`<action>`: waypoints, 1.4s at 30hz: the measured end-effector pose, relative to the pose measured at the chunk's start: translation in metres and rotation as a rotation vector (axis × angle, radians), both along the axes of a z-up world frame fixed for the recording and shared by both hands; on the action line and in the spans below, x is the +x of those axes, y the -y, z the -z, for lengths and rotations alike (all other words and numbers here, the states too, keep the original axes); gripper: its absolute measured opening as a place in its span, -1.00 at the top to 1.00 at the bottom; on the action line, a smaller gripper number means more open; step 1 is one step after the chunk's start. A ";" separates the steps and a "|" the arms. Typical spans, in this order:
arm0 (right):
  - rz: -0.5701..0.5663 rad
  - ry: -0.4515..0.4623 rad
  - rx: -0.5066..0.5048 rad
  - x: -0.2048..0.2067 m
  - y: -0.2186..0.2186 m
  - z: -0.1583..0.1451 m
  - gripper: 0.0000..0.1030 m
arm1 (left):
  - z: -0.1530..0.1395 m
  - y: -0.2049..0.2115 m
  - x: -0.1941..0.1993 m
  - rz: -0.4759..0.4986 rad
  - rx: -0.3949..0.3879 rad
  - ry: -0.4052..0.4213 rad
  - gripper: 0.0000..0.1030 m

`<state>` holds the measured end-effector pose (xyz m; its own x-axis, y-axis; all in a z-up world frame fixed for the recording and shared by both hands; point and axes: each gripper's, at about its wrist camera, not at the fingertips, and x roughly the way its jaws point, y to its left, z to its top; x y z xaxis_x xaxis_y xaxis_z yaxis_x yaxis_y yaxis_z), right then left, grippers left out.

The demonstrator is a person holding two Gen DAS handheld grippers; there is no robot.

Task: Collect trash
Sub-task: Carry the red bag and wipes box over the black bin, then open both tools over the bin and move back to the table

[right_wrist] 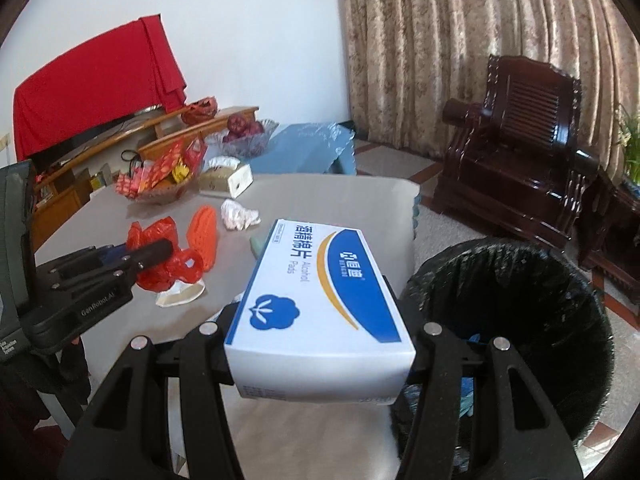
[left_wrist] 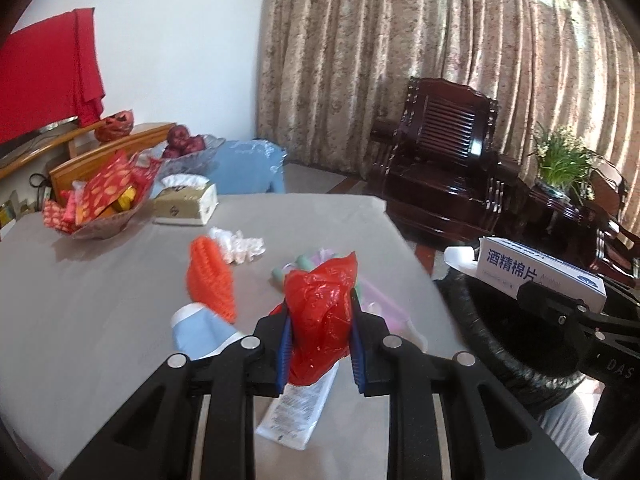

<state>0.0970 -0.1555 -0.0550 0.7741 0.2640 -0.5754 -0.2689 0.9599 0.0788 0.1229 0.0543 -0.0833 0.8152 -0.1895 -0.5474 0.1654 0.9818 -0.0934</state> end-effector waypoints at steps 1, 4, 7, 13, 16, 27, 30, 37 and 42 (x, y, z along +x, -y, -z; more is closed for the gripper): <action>0.010 0.011 0.000 -0.002 0.004 -0.003 -0.03 | -0.003 0.005 0.001 0.010 -0.001 0.007 0.53; 0.042 0.039 -0.002 -0.005 0.019 -0.013 -0.03 | -0.010 0.021 0.006 0.045 -0.007 0.022 0.53; 0.082 0.064 -0.010 -0.008 0.038 -0.022 -0.03 | -0.018 0.040 0.010 0.085 -0.014 0.043 0.54; 0.174 0.102 -0.024 -0.014 0.079 -0.033 -0.03 | -0.030 0.084 0.018 0.174 -0.031 0.070 0.54; 0.227 0.115 -0.028 -0.018 0.102 -0.036 -0.03 | -0.033 0.108 0.022 0.219 -0.034 0.084 0.53; 0.371 0.126 -0.057 -0.026 0.169 -0.026 -0.03 | -0.038 0.196 0.038 0.349 -0.051 0.102 0.53; 0.408 0.102 -0.052 -0.024 0.189 -0.013 -0.03 | -0.033 0.215 0.045 0.372 -0.052 0.091 0.54; 0.467 0.052 -0.047 -0.013 0.220 0.016 -0.03 | -0.014 0.250 0.059 0.414 -0.044 0.048 0.54; 0.493 0.015 -0.065 -0.003 0.231 0.034 -0.16 | -0.004 0.270 0.073 0.432 -0.034 0.004 0.20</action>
